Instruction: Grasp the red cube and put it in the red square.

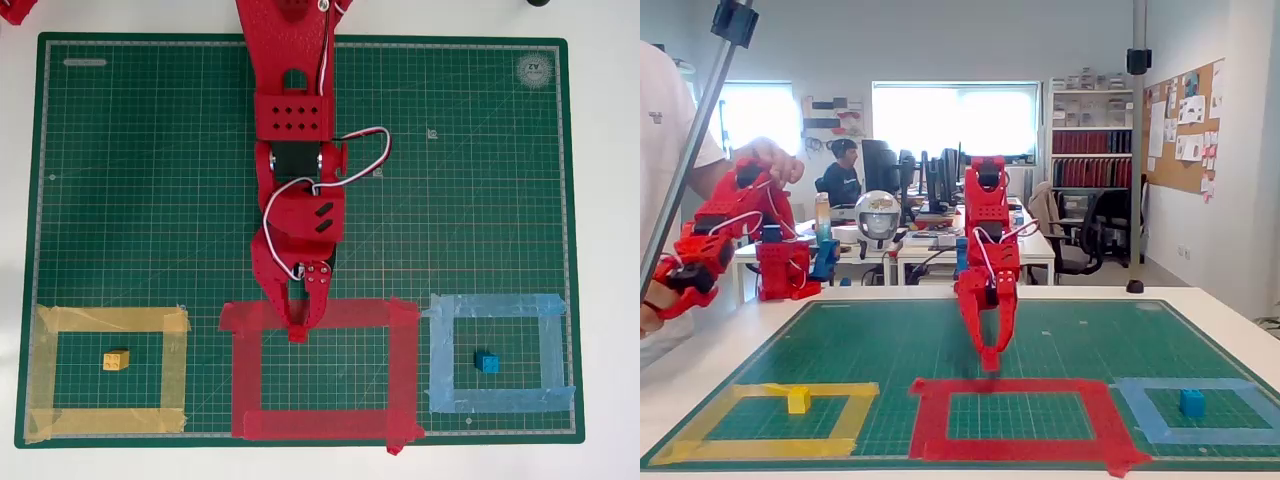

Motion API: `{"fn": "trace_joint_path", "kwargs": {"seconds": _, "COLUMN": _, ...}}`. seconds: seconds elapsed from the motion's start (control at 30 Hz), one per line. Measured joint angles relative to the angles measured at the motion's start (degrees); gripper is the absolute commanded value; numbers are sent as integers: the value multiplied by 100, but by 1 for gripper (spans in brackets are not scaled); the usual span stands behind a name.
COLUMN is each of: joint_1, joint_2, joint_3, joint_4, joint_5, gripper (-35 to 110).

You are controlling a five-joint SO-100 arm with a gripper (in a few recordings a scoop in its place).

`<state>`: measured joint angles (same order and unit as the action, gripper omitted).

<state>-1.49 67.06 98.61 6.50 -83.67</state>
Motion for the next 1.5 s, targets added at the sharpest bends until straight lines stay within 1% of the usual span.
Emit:
{"fn": "trace_joint_path", "kwargs": {"seconds": 0.4, "joint_1": 396, "joint_2": -1239, "joint_3": -1257, "joint_4": 0, "joint_5": 0, "gripper": -1}}
{"fn": "trace_joint_path", "kwargs": {"seconds": 0.53, "joint_1": 413, "joint_2": -1415, "joint_3": -1459, "joint_4": 0, "joint_5": 0, "gripper": -1}}
{"fn": "trace_joint_path", "kwargs": {"seconds": 1.0, "joint_1": 519, "joint_2": -1424, "joint_3": -1371, "joint_4": 0, "joint_5": -53, "gripper": -1}}
{"fn": "trace_joint_path", "kwargs": {"seconds": 1.27, "joint_1": 237, "joint_2": -1169, "joint_3": -879, "joint_4": -62, "joint_5": -53, "gripper": -1}}
{"fn": "trace_joint_path", "kwargs": {"seconds": 1.5, "joint_1": 229, "joint_2": -1169, "joint_3": -835, "joint_4": -334, "joint_5": -53, "gripper": -1}}
